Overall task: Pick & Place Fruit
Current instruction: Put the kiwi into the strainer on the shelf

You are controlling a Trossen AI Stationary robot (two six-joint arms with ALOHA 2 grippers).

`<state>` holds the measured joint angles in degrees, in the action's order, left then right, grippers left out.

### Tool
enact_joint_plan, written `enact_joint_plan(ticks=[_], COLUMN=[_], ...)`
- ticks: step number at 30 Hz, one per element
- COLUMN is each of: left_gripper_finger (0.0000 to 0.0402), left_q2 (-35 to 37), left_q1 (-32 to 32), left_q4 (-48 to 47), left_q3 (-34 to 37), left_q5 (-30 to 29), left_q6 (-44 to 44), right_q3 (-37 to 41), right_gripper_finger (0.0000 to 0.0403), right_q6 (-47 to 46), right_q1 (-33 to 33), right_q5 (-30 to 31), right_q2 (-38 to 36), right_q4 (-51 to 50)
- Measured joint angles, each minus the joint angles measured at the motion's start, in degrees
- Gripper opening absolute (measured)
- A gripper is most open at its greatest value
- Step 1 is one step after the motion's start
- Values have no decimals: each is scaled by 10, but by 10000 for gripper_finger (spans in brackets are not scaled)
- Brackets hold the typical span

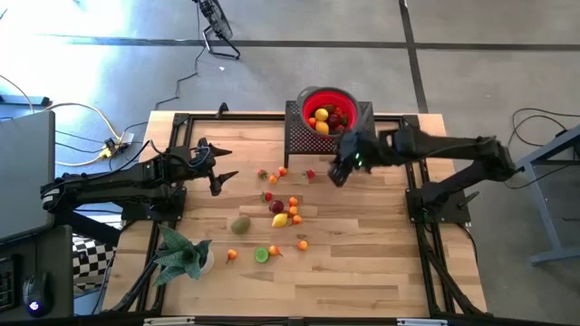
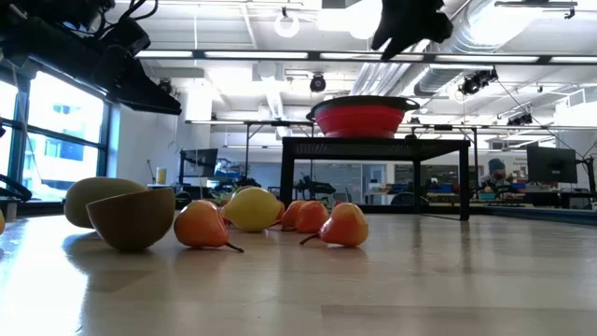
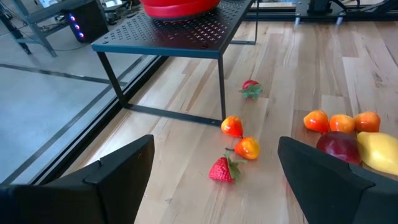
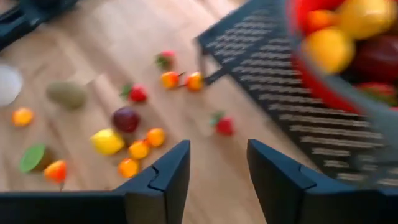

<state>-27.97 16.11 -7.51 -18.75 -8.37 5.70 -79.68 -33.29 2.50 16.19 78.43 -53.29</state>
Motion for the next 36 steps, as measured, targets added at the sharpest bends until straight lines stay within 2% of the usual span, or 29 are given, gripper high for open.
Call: enact_joint_plan(ticks=[8, 14, 19, 23, 29, 36], left_gripper_finger=[337, 337, 337, 337, 337, 337], left_q2=[0, 0, 0, 0, 0, 0], left_q1=[0, 0, 0, 0, 0, 0], left_q4=[0, 0, 0, 0, 0, 0], left_q3=[0, 0, 0, 0, 0, 0], left_q5=[0, 0, 0, 0, 0, 0], left_q6=[0, 0, 0, 0, 0, 0], right_q3=[0, 0, 0, 0, 0, 0], right_gripper_finger=[122, 99, 86, 81, 81, 81], right_q6=[1, 1, 1, 6, 20, 26], right_q1=[-133, -190, -208, -209, -207, -217], right_q5=[41, 87, 96, 126, 124, 120], right_q2=[56, 85, 106, 125, 157, 169], right_q4=[80, 132, 153, 188, 241, 239])
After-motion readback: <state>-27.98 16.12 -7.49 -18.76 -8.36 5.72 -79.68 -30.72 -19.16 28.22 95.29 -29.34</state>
